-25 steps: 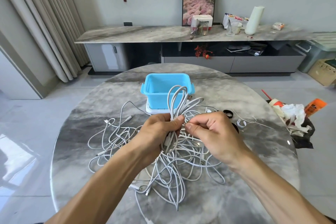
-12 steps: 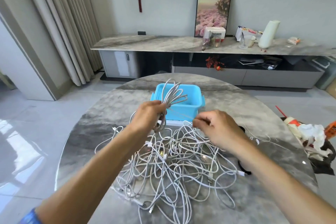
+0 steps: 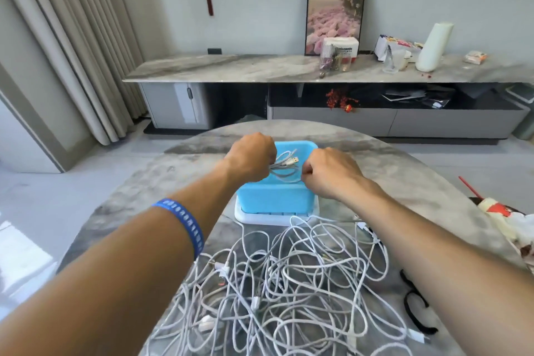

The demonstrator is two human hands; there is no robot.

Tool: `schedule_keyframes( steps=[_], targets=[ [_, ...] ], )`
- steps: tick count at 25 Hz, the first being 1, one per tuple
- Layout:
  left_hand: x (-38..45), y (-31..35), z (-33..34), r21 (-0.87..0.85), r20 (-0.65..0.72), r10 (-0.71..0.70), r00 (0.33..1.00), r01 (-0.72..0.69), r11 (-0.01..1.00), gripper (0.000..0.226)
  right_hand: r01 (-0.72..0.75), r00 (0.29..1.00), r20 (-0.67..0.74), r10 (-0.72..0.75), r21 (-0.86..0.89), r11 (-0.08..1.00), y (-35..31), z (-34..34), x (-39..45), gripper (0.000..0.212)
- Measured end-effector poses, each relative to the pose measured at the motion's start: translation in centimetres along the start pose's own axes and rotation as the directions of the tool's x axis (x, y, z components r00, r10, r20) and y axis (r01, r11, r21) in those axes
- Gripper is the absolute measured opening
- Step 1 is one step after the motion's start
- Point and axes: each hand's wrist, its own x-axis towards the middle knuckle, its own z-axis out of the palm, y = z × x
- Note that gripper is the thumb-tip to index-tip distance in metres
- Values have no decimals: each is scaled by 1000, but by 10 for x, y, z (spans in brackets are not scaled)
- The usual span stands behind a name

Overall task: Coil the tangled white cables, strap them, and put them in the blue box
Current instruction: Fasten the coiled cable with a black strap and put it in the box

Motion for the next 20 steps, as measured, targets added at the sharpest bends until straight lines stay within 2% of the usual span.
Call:
schedule_keyframes(
  steps=[4,6,8,11,13,15,17,20],
  targets=[
    [26,11,31,67,236,135,962,-155,986,20,68,994,97,-58,-107,992,8,15,11,25],
    [33,4,45,42,338,125,933,-148,988,20,118,985,144,-98,-140,983,16,21,17,21],
    [39,-5,52,3,388,108,915,-118,993,22,140,981,147,-126,-86,986,24,28,21,29],
    [48,-5,45,111,519,21,855,-93,989,11,155,983,90,-157,28,987,38,43,23,48],
    [48,0,40,168,532,-7,847,-97,981,20,153,987,21,-157,144,978,43,49,16,48],
    [37,0,35,125,431,30,902,-93,988,22,194,981,-66,-184,198,961,46,47,2,36],
    [18,-5,30,-1,206,60,977,-61,998,26,248,962,-171,-214,215,945,48,40,-16,25],
    [-26,-3,13,-236,-108,0,994,-26,971,24,207,971,-183,-154,319,925,55,24,-58,25]
  ],
)
